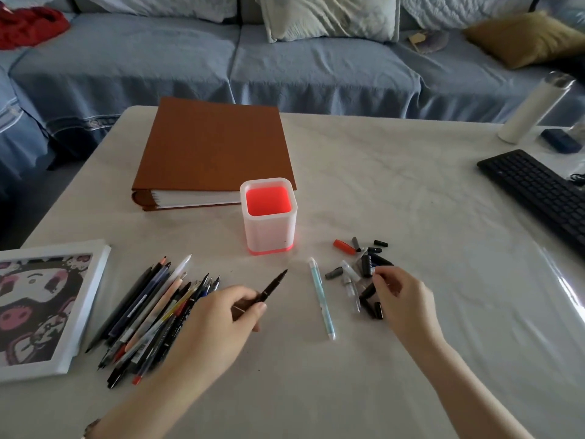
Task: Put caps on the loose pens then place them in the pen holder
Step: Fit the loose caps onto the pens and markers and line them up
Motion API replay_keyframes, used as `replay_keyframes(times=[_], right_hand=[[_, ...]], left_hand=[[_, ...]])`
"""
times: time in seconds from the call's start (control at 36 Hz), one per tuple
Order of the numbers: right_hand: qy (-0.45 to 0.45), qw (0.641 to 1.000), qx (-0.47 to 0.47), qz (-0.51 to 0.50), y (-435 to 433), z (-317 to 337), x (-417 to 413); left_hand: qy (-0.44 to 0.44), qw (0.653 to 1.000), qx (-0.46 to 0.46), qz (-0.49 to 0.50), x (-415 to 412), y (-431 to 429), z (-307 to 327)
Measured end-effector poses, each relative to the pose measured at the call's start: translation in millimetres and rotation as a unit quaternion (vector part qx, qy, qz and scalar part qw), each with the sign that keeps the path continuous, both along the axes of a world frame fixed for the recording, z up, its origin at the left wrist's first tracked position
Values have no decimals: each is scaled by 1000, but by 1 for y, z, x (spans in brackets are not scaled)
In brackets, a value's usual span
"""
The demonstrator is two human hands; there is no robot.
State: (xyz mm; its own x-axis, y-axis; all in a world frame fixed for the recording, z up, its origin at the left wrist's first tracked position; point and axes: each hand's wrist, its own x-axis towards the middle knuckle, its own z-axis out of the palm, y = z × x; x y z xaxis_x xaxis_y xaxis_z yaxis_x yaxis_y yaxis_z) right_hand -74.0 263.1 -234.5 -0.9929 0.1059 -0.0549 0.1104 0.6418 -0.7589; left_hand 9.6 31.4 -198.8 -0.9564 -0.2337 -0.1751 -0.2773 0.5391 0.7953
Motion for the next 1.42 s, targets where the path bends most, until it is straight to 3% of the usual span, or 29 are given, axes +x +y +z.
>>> replay_keyframes(times=[0.17,0.36,0.53,0.61,0.69,0.78,0.83,1.42], right_hand=[[60,991,116,7,17,1,-39],[-71,967,235,71,22,-3,-69],[-93,948,283,110,23,0,-76],[-35,969,233,77,20,10,-64],[23,994,70,79,8,33,-40],[-1,983,-106,147,-9,56,-9],[-25,970,-172,170,-16,64,6],[-59,945,-149,286,-37,62,35]], left_hand=[[-9,1000,25,4,0,4,0],[-19,1000,17,-6,1,11,2],[9,1000,-10,-18,1,13,7],[33,999,-18,-28,2,15,10],[55,997,-33,-37,1,17,13],[68,996,-35,-50,2,18,14],[78,995,-33,-60,2,19,13],[156,968,-96,-172,7,17,19]])
